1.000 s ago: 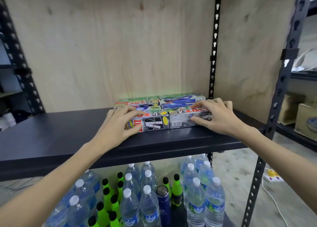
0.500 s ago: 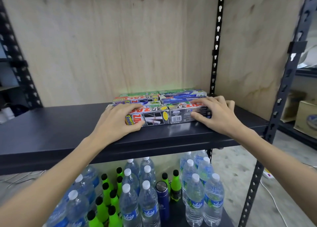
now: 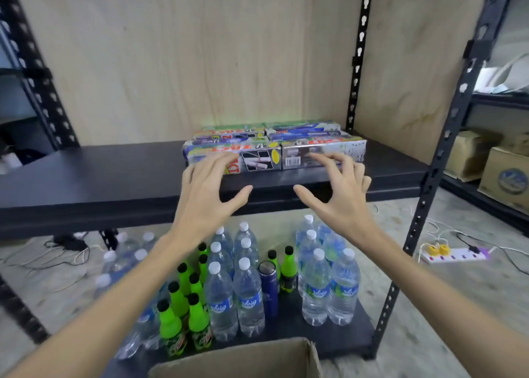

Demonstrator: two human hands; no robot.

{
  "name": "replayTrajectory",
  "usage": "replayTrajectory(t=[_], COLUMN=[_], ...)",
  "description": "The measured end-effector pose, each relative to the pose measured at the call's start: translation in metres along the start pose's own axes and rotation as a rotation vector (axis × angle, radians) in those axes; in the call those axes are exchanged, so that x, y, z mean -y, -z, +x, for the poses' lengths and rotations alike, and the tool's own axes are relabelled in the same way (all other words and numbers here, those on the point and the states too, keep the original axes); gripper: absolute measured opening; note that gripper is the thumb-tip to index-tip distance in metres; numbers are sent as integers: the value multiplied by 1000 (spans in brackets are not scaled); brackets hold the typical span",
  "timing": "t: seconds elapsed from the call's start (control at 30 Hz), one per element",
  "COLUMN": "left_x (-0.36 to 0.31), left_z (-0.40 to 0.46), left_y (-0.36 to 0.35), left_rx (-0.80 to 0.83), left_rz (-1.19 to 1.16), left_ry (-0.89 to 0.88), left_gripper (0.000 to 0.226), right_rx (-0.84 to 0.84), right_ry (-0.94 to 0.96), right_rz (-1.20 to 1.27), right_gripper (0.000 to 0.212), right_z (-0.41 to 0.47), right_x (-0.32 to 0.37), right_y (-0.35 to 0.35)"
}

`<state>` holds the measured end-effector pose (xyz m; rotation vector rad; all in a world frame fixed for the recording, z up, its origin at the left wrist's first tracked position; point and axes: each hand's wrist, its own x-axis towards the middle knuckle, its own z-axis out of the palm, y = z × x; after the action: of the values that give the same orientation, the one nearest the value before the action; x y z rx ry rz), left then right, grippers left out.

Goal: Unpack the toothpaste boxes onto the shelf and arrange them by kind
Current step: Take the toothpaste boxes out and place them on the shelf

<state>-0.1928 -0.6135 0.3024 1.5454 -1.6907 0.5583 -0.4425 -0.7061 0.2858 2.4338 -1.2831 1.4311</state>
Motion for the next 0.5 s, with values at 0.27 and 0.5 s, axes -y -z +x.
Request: replayTrajectory(t=[0.27,0.5], left_x=[-21,10], left_z=[-180,-355], left_y=[-53,-92], left_rx=[55,554], left_rz=[-98,-30], left_ry=[124,435], left_gripper=[62,55], right_rx=[30,516], right_ry=[-143,-358], right_rz=[179,86], right_gripper=[60,62], right_z=[-161,-342], right_x=[39,25], right_y=[-61,-137])
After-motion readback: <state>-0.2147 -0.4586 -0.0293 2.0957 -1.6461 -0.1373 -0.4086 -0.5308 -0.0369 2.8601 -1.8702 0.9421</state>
